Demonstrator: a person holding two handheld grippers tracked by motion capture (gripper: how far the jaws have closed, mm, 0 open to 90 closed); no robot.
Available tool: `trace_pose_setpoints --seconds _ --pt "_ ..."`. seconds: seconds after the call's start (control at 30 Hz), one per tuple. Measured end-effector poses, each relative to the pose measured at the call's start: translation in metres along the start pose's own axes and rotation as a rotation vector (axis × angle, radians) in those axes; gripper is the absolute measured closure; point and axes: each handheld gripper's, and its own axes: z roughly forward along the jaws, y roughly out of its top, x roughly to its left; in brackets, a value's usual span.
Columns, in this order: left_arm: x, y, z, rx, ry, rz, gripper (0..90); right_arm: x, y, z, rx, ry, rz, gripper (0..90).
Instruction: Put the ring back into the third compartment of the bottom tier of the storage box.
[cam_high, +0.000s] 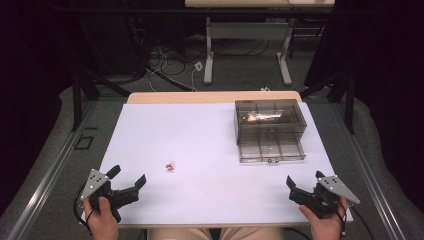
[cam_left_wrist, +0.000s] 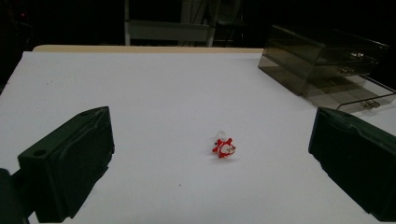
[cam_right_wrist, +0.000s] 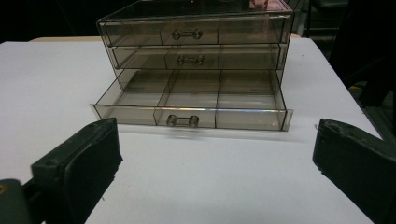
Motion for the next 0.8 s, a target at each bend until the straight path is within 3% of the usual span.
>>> trace_pose_setpoints --seconds 0.17,0.27,0.3,0.33,0.63,0.8 --pt "0.002 -0.003 0.005 0.017 -0.011 -0.012 0.5 0.004 -0.004 0.006 -0.002 0.002 -0.029 7.0" --pt "0.0 -0.004 0.006 0.021 -0.022 -0.008 0.5 0.007 -0.006 0.009 0.029 0.027 -0.049 13.7" --pt "0.0 -0.004 0.006 0.021 -0.022 -0.008 0.5 0.009 -0.007 0.012 -0.004 0.018 -0.043 15.2" --pt "-0.001 -0.005 0.006 0.023 -0.026 -0.01 0.5 0.009 -0.006 0.01 0.033 0.039 -0.054 15.2" --pt "-0.003 -0.005 0.005 0.024 -0.034 -0.004 0.5 0.031 -0.001 0.017 0.069 0.103 -0.105 22.3" --pt "-0.001 -0.006 0.005 0.026 -0.032 -0.014 0.5 0.045 0.004 0.024 0.09 0.171 -0.137 27.2"
